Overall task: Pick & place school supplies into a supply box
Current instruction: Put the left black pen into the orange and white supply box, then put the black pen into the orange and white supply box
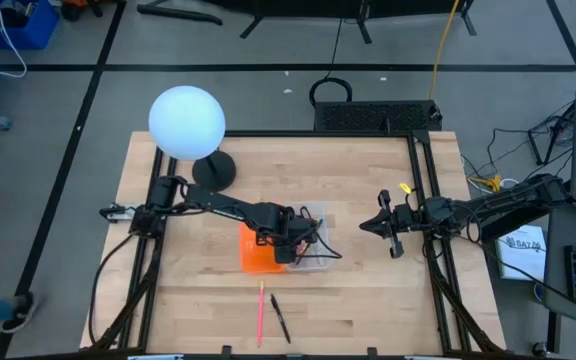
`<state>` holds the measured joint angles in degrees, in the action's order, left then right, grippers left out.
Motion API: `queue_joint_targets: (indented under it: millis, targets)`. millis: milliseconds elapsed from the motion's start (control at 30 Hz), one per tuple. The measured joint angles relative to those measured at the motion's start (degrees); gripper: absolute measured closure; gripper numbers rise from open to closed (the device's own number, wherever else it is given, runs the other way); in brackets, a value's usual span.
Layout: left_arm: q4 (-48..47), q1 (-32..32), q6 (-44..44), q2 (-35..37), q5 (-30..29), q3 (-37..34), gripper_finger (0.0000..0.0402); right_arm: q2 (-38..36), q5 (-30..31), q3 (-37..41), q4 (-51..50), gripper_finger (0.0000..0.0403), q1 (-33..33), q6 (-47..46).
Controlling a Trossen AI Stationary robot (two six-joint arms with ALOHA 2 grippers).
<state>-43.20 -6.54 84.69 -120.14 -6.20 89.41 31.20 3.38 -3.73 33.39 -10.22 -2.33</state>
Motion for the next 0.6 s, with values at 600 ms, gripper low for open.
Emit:
queue_joint_targets:
  millis: [600]
  targets:
    - [-9.22,-9.43,-14.24,2.25,-14.28,9.05,0.034,0.0,-0.24,0.0,-0.28,0.0403,0.0,0.0]
